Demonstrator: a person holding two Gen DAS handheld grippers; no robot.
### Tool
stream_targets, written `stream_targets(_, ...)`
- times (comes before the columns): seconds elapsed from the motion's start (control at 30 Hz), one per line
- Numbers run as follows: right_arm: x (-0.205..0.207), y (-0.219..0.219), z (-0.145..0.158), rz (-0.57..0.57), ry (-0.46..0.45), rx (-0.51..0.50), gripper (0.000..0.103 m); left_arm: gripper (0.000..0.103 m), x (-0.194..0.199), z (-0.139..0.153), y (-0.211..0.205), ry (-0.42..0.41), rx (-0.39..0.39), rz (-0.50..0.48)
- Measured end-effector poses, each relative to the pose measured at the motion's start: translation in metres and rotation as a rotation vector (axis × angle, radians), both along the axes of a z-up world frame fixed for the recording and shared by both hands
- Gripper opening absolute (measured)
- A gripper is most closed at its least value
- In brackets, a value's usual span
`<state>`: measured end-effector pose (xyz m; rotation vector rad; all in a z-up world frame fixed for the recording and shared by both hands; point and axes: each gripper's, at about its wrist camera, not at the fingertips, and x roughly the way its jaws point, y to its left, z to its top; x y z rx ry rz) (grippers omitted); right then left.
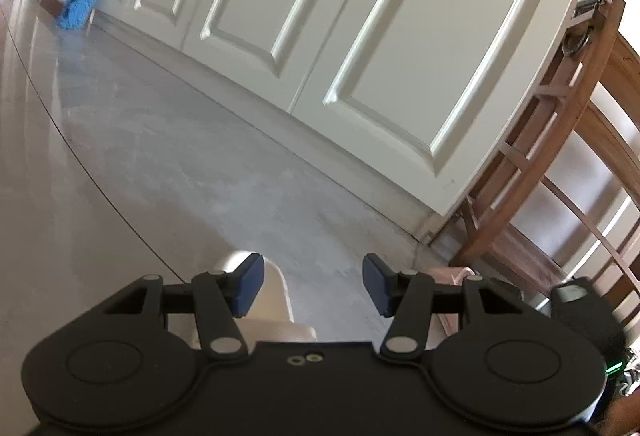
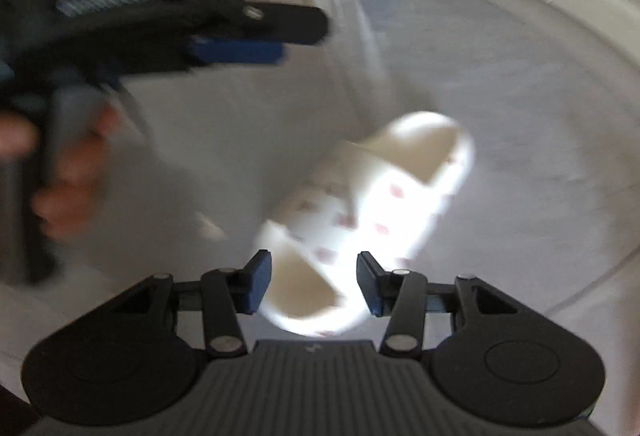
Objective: Organize scattered shoes
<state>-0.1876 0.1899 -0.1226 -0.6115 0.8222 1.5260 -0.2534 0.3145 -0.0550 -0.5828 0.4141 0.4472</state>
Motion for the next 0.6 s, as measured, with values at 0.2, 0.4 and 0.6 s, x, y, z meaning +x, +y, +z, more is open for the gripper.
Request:
stream_targets(0.2, -0.004, 0.011, -0.023, 0.006, -0.033, -0.056, 0.048, 0.054, -0.004, 0.006, -0.004, -0.002, 0.036, -0.005)
stream_targets(0.4, -0.024, 0.05, -0.024, 0.03, 0.091, 0.003, 0.047, 0.054, -0.002, 0.013, -0.002, -0.016, 0.059, 0.013)
stream_targets(0.6, 0.006, 0.036, 0.0, -0.005, 0.186, 0.047, 0.047, 0.054, 0.013, 0.015, -0.011, -0.023, 0.051, -0.048)
